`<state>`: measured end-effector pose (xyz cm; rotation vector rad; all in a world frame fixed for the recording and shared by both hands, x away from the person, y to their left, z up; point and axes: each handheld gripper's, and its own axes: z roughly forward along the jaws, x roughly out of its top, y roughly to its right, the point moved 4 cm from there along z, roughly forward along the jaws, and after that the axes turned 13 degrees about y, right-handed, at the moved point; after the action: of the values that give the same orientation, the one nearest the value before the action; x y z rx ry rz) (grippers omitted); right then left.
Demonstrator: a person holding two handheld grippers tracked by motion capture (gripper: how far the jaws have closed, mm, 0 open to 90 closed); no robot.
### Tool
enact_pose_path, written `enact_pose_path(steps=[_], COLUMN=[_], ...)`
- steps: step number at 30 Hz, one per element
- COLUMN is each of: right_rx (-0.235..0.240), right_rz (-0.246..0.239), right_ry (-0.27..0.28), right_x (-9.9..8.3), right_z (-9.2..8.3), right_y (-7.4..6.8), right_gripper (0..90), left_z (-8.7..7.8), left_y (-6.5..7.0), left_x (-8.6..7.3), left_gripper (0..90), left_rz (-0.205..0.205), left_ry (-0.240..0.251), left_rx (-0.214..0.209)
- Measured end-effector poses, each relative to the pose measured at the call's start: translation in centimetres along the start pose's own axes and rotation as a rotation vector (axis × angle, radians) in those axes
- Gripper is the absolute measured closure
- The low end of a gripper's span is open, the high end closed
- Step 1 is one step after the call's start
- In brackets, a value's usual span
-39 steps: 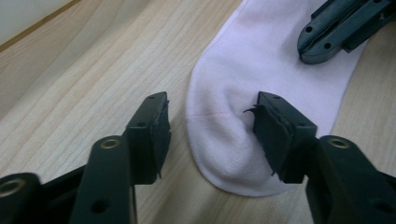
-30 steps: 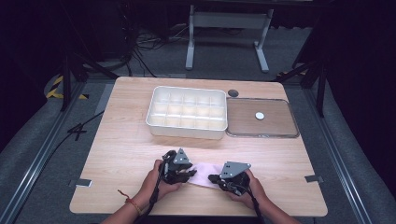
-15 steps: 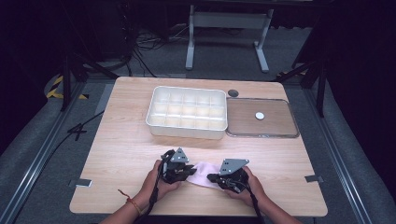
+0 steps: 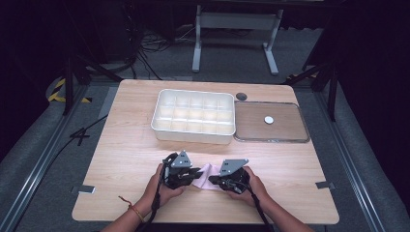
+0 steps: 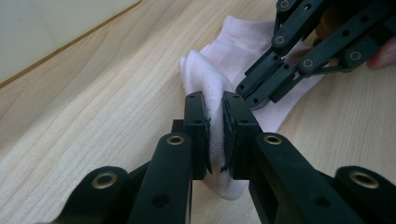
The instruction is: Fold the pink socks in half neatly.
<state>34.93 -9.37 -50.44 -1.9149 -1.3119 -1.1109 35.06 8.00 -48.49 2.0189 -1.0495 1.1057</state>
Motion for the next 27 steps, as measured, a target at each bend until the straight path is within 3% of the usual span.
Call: enact_pose_path(steps=[6,10,14,16,19,22,27], right_rx=[-0.035,-0.059,-0.058,-0.059,-0.055,-0.059,-0.049], right_rz=[-0.008,-0.003,-0.001,0.001,0.006,0.004,0.011], right_ry=[0.029,-0.003,-0.019,-0.013,-0.003,0.000,0.015], right_x=[0.2,0.0,-0.2,-0.2,-0.2,-0.2,-0.3], right_z=[-1.1,-1.3,-0.7,-0.6,-0.4,-0.3,-0.4], right_y=[0.4,0.8,0.9,0.9,0.9,0.9,1.0], right_gripper=[89.6,89.7,89.8,89.9,89.9,89.8,89.5], left_z=[-0.1,-0.1,0.0,0.2,0.8,1.4,1.9], left_y=[-0.2,-0.1,0.2,0.3,0.5,1.1,1.2], left_x=[-0.1,0.1,0.7,1.0,1.6,2.3,2.3], left_gripper=[81.7,81.7,81.6,81.5,81.5,81.5,81.6], left_rz=[0.008,0.013,0.011,0.040,0.029,0.078,0.077], left_ry=[-0.013,-0.010,0.014,0.004,0.007,-0.013,-0.026], left_rx=[0.008,0.008,0.002,0.007,-0.004,-0.011,-0.003])
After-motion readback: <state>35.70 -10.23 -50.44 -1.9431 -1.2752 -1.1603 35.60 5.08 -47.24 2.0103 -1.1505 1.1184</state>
